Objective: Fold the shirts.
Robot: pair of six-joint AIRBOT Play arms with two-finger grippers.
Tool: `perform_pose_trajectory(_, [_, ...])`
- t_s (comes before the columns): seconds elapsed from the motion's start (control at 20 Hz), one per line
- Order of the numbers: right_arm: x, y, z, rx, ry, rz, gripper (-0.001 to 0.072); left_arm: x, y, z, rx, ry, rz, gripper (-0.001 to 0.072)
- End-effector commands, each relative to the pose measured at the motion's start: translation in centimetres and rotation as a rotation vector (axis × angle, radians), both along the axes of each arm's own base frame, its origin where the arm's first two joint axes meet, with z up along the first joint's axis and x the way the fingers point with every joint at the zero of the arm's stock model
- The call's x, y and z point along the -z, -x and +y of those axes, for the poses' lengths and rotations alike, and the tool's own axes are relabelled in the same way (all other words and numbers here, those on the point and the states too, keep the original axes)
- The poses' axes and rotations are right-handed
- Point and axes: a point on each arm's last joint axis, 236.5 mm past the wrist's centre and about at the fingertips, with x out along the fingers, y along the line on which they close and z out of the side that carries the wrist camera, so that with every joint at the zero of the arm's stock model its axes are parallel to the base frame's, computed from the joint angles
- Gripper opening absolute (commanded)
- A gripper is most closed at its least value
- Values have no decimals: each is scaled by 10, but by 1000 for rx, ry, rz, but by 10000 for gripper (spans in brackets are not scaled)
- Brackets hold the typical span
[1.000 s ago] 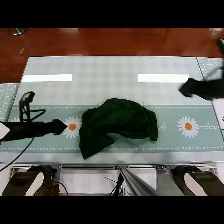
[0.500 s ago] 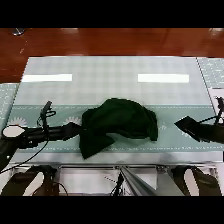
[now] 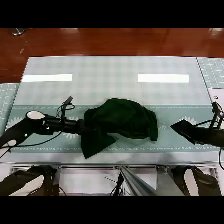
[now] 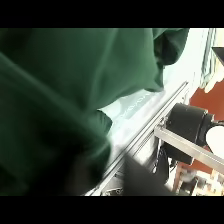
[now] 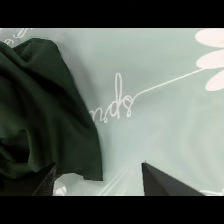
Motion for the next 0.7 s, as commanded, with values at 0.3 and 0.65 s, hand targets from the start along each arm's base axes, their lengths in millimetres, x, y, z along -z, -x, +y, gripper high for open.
perform_pose_trajectory(0.3, [11, 10, -2, -21, 12, 56, 616, 9, -15, -12, 116, -41, -5, 17])
perform_pose_trajectory(0.65, [32, -7, 71, -160, -253, 105, 615, 10, -15, -12, 113, -43, -7, 18])
